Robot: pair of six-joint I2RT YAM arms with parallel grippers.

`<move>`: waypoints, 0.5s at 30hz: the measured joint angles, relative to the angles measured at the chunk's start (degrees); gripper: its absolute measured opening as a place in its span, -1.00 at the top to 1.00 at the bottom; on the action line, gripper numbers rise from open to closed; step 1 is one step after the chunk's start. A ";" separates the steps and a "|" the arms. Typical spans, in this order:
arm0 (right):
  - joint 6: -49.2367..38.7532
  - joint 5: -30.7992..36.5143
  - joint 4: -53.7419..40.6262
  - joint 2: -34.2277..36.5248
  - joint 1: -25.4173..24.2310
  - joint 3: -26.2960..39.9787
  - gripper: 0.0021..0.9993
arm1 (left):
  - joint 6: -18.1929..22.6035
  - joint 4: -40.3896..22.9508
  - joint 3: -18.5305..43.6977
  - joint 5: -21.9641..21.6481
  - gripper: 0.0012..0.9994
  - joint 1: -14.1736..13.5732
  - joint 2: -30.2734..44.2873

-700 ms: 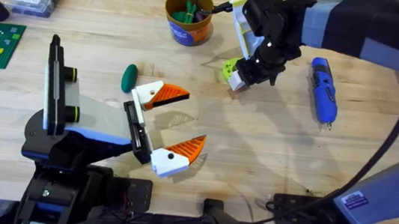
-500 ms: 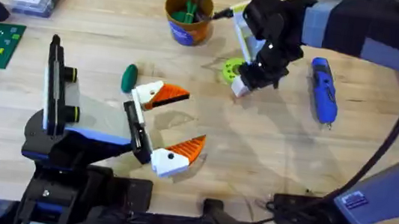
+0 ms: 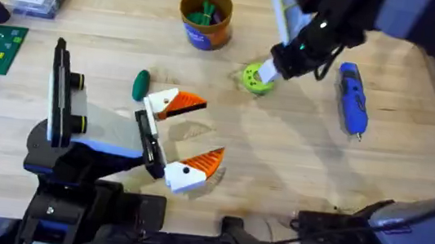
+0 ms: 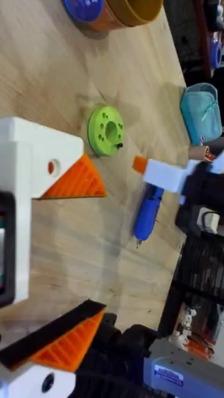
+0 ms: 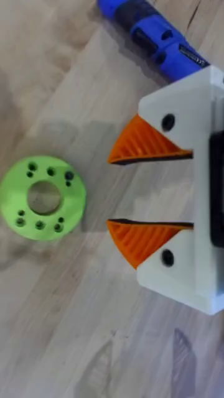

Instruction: Pick up the gripper from the table and insert it into the empty holder that is missing its gripper. Then pick up a screw, insert it into the mounting hole, and use the screwdriver to tighten it. Finally, clean up the table by picking up the vegetable and placing it into the bucket.

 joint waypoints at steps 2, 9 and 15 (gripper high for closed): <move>0.87 0.00 0.60 -1.22 -0.76 0.26 0.06 | -0.01 0.00 0.00 -0.01 -0.98 0.00 0.01; 3.78 0.02 4.87 -0.96 -3.19 -0.09 0.06 | -0.02 0.01 0.01 0.00 -0.98 0.00 0.01; 4.11 0.00 5.38 0.20 -3.23 -0.37 0.06 | -0.02 0.00 0.00 0.00 -0.98 0.00 -0.01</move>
